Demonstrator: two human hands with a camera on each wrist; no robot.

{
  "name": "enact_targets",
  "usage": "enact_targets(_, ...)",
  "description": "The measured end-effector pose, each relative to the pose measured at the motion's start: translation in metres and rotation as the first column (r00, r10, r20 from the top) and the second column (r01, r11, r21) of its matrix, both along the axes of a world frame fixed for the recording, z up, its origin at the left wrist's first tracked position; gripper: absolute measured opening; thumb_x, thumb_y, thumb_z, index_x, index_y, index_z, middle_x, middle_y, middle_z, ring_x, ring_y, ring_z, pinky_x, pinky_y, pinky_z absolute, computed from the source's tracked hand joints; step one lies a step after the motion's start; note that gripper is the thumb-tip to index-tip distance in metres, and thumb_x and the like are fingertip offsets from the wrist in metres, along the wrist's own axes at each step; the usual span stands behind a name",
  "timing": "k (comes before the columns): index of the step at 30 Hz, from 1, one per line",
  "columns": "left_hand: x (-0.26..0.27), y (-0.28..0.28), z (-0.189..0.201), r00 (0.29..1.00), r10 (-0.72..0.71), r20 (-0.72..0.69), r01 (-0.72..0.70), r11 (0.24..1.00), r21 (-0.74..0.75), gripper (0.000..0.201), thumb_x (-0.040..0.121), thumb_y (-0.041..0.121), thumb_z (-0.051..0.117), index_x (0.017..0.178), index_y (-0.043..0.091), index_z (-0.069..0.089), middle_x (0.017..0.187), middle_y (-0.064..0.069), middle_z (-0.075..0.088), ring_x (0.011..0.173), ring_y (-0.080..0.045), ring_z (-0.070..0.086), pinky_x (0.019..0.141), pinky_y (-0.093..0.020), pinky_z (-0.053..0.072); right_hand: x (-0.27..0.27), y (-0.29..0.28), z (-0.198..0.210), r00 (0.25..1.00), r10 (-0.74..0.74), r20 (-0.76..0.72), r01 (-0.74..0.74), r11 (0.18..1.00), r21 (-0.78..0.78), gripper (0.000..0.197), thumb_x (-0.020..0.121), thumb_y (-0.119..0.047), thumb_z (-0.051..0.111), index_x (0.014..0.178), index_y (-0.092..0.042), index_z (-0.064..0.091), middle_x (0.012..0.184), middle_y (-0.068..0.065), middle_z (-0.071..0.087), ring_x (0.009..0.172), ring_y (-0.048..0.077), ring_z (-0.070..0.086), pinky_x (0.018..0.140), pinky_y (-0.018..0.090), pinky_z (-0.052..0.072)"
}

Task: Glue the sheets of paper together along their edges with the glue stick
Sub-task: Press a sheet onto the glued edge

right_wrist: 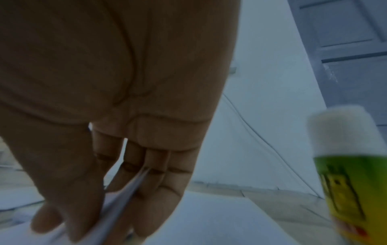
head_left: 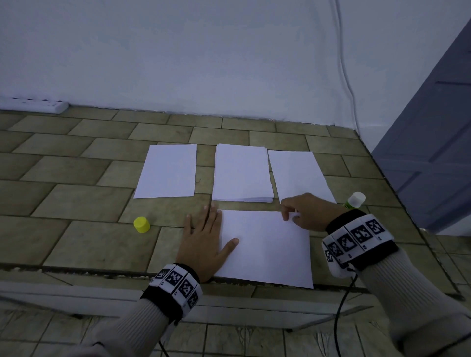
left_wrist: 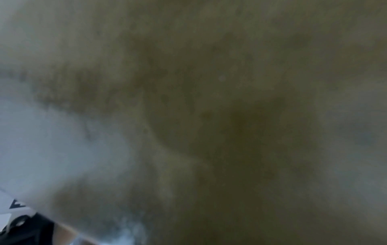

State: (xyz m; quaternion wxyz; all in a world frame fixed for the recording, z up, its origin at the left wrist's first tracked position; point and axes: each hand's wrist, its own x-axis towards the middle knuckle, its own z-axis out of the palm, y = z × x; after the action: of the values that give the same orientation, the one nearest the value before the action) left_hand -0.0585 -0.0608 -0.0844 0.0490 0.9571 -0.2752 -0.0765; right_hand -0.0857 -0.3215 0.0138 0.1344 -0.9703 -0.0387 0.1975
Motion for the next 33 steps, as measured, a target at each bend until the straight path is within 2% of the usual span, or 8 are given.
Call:
enact_targets(4,-0.001,0.001,-0.001,1.000,0.002,-0.012,-0.003,0.999,-0.033,0.110,0.068,0.078,-0.032,0.154,0.012,-0.012,0.161,-0.001,-0.020,0.148,-0.016,-0.017,0.119,-0.050,-0.010,0.000,-0.005,0.031,0.993,0.037,0.108,-0.034,0.999,-0.026,0.022,0.090,-0.004,0.056,0.086,-0.025,0.061,0.091,-0.012,0.052,0.080,-0.003,0.044,0.064,0.007,0.030)
enact_targets(8,0.000,0.002,-0.003,1.000,0.014,-0.021,-0.015,0.997,-0.078,0.103,0.075,0.078,-0.022,0.154,0.012,-0.014,0.162,-0.001,-0.015,0.149,-0.014,-0.015,0.119,-0.048,-0.011,-0.001,-0.018,0.071,0.967,-0.024,0.254,0.034,0.999,-0.034,0.020,0.088,-0.005,0.060,0.088,-0.024,0.067,0.080,-0.020,0.048,0.071,-0.005,0.045,0.061,0.007,0.029)
enact_targets(16,-0.002,0.001,-0.001,1.000,0.017,-0.003,-0.017,0.998,-0.058,0.116,0.067,0.080,-0.031,0.155,0.009,-0.005,0.163,-0.004,-0.009,0.149,-0.015,-0.013,0.120,-0.049,-0.008,0.028,-0.033,0.087,0.826,-0.349,0.443,0.203,0.917,0.344,0.020,0.080,-0.003,0.070,0.098,-0.013,0.070,0.084,0.001,0.058,0.068,0.010,0.054,0.059,0.000,0.040)
enact_targets(19,-0.002,0.001,0.000,1.000,0.021,0.002,-0.020,0.999,-0.042,0.116,0.065,0.079,-0.033,0.155,0.011,-0.007,0.163,-0.002,-0.012,0.149,-0.014,-0.015,0.120,-0.049,-0.007,0.051,-0.019,0.049,0.791,-0.513,0.334,0.281,0.789,0.545,0.022,0.078,-0.003,0.072,0.097,-0.015,0.068,0.075,-0.005,0.054,0.070,0.015,0.056,0.070,0.015,0.049)
enact_targets(22,-0.002,0.001,0.000,1.000,0.019,-0.007,-0.020,0.998,-0.055,0.115,0.065,0.080,-0.032,0.155,0.012,-0.007,0.163,-0.001,-0.013,0.148,-0.014,-0.016,0.120,-0.049,-0.008,0.068,-0.002,0.011,0.766,-0.620,0.169,0.343,0.617,0.708,0.024,0.080,0.001,0.070,0.101,-0.009,0.065,0.079,0.004,0.055,0.081,0.024,0.060,0.079,0.036,0.057)
enact_targets(25,-0.002,0.002,0.001,1.000,0.020,-0.012,-0.021,0.998,-0.064,0.114,0.066,0.080,-0.030,0.155,0.013,-0.006,0.163,-0.001,-0.013,0.148,-0.013,-0.016,0.120,-0.049,-0.008,0.080,0.013,-0.020,0.737,-0.673,0.056,0.414,0.516,0.750,0.024,0.080,0.007,0.068,0.102,0.000,0.063,0.073,0.003,0.046,0.081,0.026,0.056,0.081,0.046,0.057)
enact_targets(28,-0.002,0.001,0.001,1.000,0.023,-0.012,-0.023,0.998,-0.055,0.115,0.066,0.080,-0.031,0.156,0.014,-0.005,0.163,-0.001,-0.013,0.148,-0.013,-0.016,0.120,-0.049,-0.007,0.085,0.019,-0.039,0.726,-0.685,0.056,0.474,0.559,0.680,0.027,0.079,0.001,0.071,0.105,-0.003,0.064,0.076,0.000,0.049,0.082,0.024,0.056,0.086,0.043,0.055)
enact_targets(33,-0.001,0.001,0.000,1.000,0.024,-0.010,-0.025,0.999,-0.044,0.112,0.067,0.080,-0.029,0.155,0.014,-0.007,0.163,-0.001,-0.013,0.148,-0.013,-0.017,0.120,-0.049,-0.007,0.087,0.019,-0.046,0.756,-0.643,0.126,0.509,0.697,0.505,0.033,0.081,-0.005,0.069,0.113,-0.005,0.062,0.106,0.011,0.059,0.095,0.023,0.060,0.083,0.029,0.052)
